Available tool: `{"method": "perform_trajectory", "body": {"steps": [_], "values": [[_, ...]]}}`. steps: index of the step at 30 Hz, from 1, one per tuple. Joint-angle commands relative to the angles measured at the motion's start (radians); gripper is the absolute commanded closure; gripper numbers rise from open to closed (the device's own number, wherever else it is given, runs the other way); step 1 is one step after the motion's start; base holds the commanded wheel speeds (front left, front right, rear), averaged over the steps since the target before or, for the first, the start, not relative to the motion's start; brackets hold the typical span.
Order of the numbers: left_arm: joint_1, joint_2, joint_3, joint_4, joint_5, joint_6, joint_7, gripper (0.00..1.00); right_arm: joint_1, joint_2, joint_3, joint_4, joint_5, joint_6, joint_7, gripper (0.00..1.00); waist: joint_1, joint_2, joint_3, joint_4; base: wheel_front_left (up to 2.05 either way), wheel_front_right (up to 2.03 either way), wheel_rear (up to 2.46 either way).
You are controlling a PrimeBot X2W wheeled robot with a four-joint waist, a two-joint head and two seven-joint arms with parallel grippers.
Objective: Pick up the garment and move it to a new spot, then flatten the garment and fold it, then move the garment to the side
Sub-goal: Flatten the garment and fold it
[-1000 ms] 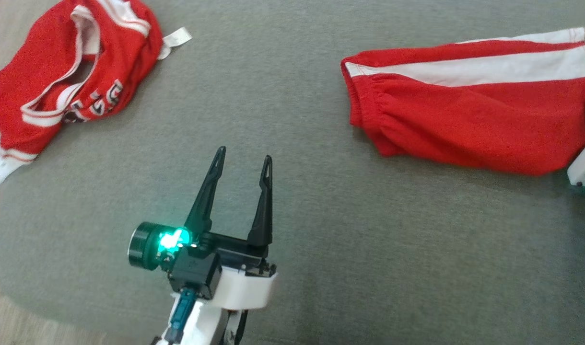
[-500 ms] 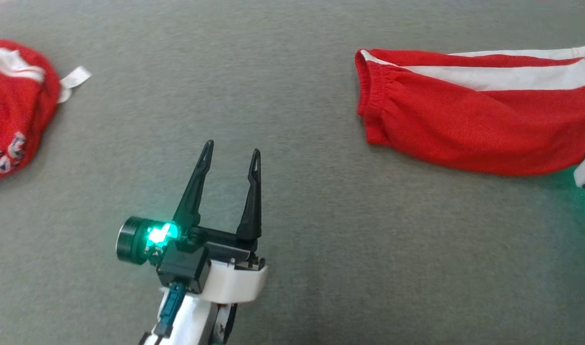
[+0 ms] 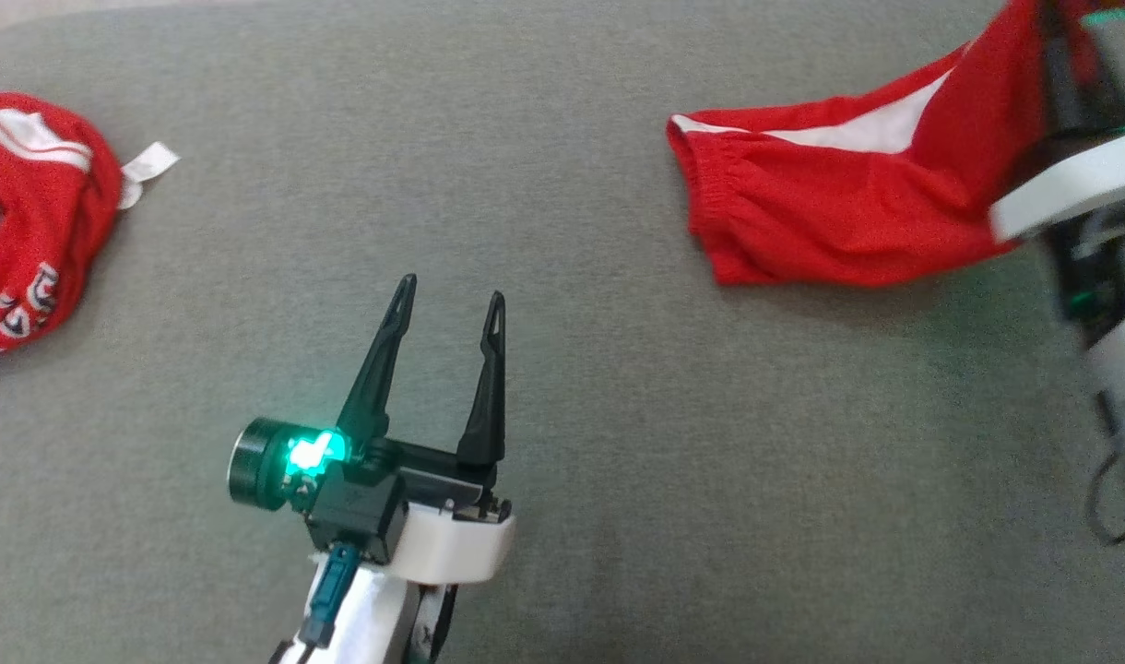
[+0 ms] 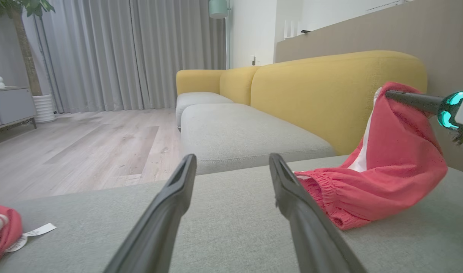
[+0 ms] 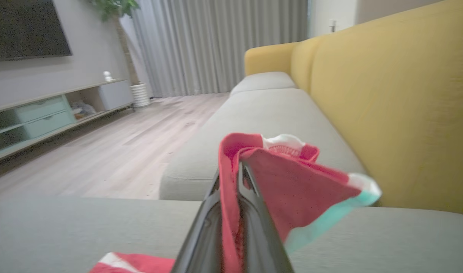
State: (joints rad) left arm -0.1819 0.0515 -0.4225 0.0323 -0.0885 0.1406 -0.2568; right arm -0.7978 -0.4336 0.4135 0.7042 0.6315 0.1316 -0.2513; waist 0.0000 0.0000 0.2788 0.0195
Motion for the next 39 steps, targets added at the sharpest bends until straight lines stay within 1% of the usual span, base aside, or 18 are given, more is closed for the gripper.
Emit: {"method": "perform_trajectory", "body": {"steps": [1, 5, 8, 9, 10, 11, 12, 16, 18, 22, 23, 24, 25, 26, 29, 33, 36, 39], "values": [[-0.001, -0.001, 0.026, -0.027, -0.004, 0.0, -0.005, 0.0, 0.056, 0.026, 0.017, -0.067, -0.031, -0.001, -0.01, 1.0, 0.0, 0.0, -0.015, 0.027, 0.0, 0.0, 0.0], [0.01, -0.001, 0.022, -0.029, -0.015, 0.007, -0.005, 0.0, 0.134, 0.095, 0.078, -0.142, -0.119, -0.001, 0.007, 1.0, 0.0, 0.0, -0.024, 0.062, 0.0, 0.0, 0.0], [0.014, -0.001, 0.01, -0.03, -0.024, 0.006, -0.005, 0.0, 0.195, 0.153, 0.129, -0.164, -0.134, -0.001, 0.047, 1.0, 0.0, 0.0, -0.028, 0.088, 0.0, 0.0, 0.0], [0.014, -0.001, 0.005, -0.029, -0.026, 0.005, -0.005, 0.0, 0.211, 0.161, 0.145, -0.167, -0.141, -0.001, 0.054, 0.64, 0.0, 0.0, -0.029, 0.096, 0.0, 0.0, 0.0], [0.015, -0.001, 0.002, -0.028, -0.028, 0.007, -0.005, 0.0, 0.225, 0.169, 0.152, -0.17, -0.142, -0.001, 0.057, 0.03, 0.0, 0.0, -0.031, 0.103, 0.0, 0.0, 0.0], [0.015, -0.001, 0.002, -0.028, -0.028, 0.007, -0.005, 0.0, 0.225, 0.169, 0.152, -0.17, -0.142, -0.001, 0.057, 0.03, 0.0, 0.0, -0.031, 0.103, 0.0, 0.0, 0.0], [0.017, -0.001, 0.0, -0.029, -0.03, 0.009, -0.005, 0.0, 0.235, 0.174, 0.151, -0.176, -0.144, -0.001, 0.051, 0.0, 0.0, 0.0, -0.034, 0.107, 0.0, 0.0, 0.0], [0.029, -0.001, 0.0, -0.029, -0.034, 0.012, -0.005, 0.0, 0.278, 0.174, 0.142, -0.218, -0.147, -0.001, 0.032, 0.0, 0.0, 0.0, -0.048, 0.116, 0.0, 0.0, 0.0], [0.037, -0.001, 0.0, -0.029, -0.035, 0.012, -0.005, 0.0, 0.303, 0.159, 0.126, -0.253, -0.145, -0.001, 0.025, 0.0, 0.0, 0.0, -0.057, 0.118, 0.0, 0.0, 0.0], [0.051, -0.001, -0.002, -0.033, -0.039, 0.014, -0.005, 0.0, 0.355, 0.119, 0.054, -0.314, -0.148, -0.001, 0.03, 0.0, 0.0, 0.0, -0.07, 0.122, 0.0, 0.0, 0.0], [0.053, -0.001, -0.003, -0.035, -0.04, 0.014, -0.005, 0.0, 0.365, 0.106, 0.039, -0.319, -0.148, -0.001, 0.047, 0.03, 0.0, 0.0, -0.071, 0.124, 0.0, 0.0, 0.0], [0.054, -0.001, -0.006, -0.036, -0.041, 0.014, -0.005, 0.0, 0.371, 0.09, 0.018, -0.32, -0.153, -0.001, 0.063, 0.56, 0.0, 0.0, -0.071, 0.128, 0.0, 0.0, 0.0], [0.053, -0.001, -0.009, -0.037, -0.042, 0.013, -0.005, 0.0, 0.372, 0.077, -0.004, -0.321, -0.16, -0.001, 0.075, 0.76, 0.0, 0.0, -0.068, 0.132, 0.0, 0.0, 0.0], [0.052, -0.001, -0.012, -0.038, -0.044, 0.014, -0.005, 0.0, 0.372, 0.066, -0.02, -0.32, -0.161, -0.001, 0.093, 1.0, 0.0, 0.0, -0.066, 0.138, 0.0, 0.0, 0.0], [0.045, -0.001, -0.028, -0.042, -0.053, 0.019, -0.005, 0.0, 0.354, 0.012, -0.022, -0.301, -0.161, -0.001, 0.157, 1.0, 0.0, 0.0, -0.052, 0.16, 0.0, 0.0, 0.0], [0.036, -0.001, -0.047, -0.041, -0.069, 0.029, -0.005, 0.0, 0.299, -0.05, -0.005, -0.229, -0.15, -0.001, 0.256, 1.0, 0.0, 0.0, -0.034, 0.196, 0.0, 0.0, 0.0], [0.028, -0.001, -0.064, -0.042, -0.082, 0.038, -0.005, 0.0, 0.257, -0.072, 0.035, -0.181, -0.115, -0.001, 0.344, 1.0, 0.0, 0.0, -0.021, 0.226, 0.0, 0.0, 0.0], [0.019, -0.001, -0.08, -0.041, -0.093, 0.045, -0.005, 0.0, 0.198, -0.078, 0.054, -0.161, -0.085, -0.001, 0.338, 1.0, 0.0, 0.0, -0.007, 0.251, 0.0, 0.0, 0.0]]}}
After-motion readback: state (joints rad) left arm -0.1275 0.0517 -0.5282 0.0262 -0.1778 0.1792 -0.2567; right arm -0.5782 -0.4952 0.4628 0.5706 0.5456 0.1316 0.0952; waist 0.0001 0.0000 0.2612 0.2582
